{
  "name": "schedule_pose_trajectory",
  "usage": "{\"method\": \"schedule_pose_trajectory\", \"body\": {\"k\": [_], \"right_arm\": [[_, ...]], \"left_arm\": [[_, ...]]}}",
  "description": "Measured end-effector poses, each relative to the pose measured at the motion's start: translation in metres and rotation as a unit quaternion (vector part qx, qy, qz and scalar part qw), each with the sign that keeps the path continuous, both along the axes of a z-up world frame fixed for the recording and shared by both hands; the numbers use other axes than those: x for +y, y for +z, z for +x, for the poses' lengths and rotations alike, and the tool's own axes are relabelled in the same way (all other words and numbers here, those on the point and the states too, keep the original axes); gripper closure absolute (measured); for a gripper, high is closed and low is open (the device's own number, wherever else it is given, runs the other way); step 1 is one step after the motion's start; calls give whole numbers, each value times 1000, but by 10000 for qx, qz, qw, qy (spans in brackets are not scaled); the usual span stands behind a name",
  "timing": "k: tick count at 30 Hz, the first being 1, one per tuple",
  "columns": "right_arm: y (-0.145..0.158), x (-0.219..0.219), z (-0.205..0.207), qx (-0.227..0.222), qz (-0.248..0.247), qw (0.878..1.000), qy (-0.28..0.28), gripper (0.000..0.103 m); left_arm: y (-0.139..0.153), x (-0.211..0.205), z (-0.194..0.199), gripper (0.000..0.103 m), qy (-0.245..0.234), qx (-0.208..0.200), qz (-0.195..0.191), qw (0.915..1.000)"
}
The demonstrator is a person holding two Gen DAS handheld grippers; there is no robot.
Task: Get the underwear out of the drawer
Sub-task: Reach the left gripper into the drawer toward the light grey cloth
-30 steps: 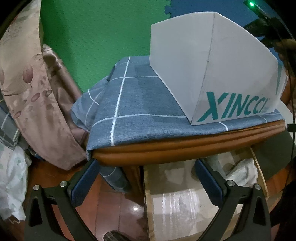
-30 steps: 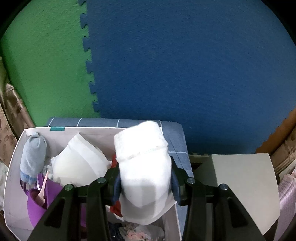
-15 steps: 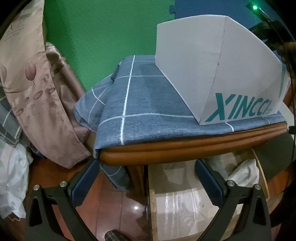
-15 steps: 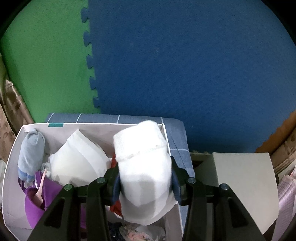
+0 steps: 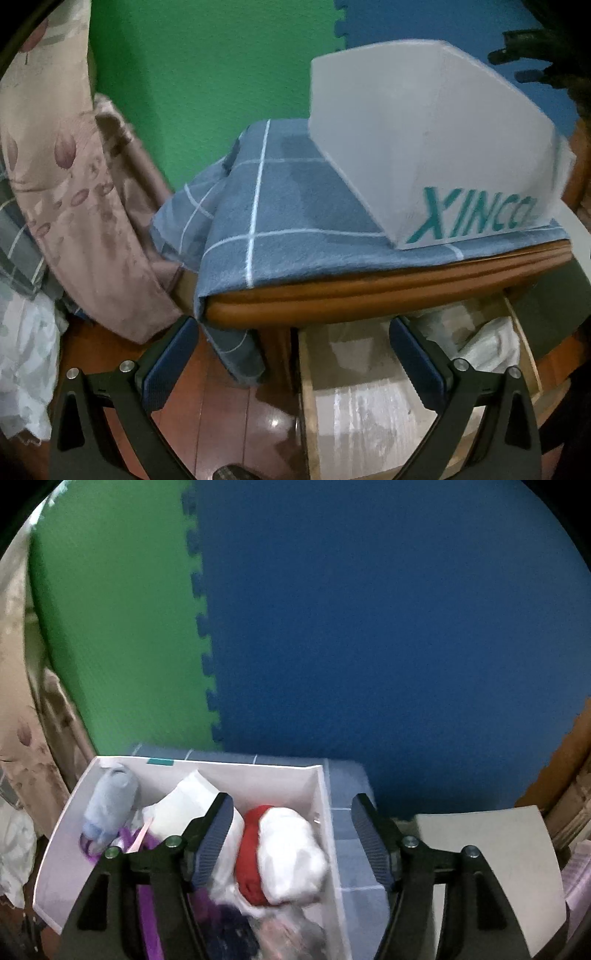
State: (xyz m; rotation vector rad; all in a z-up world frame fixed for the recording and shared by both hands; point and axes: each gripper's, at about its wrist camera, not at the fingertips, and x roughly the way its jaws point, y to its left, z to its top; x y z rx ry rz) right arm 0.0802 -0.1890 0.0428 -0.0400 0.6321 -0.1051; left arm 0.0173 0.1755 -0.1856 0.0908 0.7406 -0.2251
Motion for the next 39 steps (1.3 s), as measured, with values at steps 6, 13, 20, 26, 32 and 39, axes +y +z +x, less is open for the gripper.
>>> {"method": "schedule_pose_trajectory", "body": {"k": [6,13,20,26,32,39], "right_arm": [[-25,-41,-124,-441,-529,9976,-56,21],[-98,-101,-207,-186,891,9957,-164,21],[-117,-115,-216,-471,1315,9902,13,21],[-117,-135,-217,-638,1737,9826,-148,21],[-115,-130,-218,-527,1758,9830,-45,21],[-116,-114,-214,-457,1681,9843,270,21]], "left_arm": [[-5,-35,-31,1,-1114,-275,432,9925],[-31,-99,-63,1,-2471,-33,979,9640],[-50,-186,-54,1,-3342,564,975,9357],[-80,-245,-45,1,-4149,1374,1085,8929],[-107,-282,-26,0,-4290,1543,1523,8769],[-142,-315,-27,1,-4496,1119,2134,8601]]}}
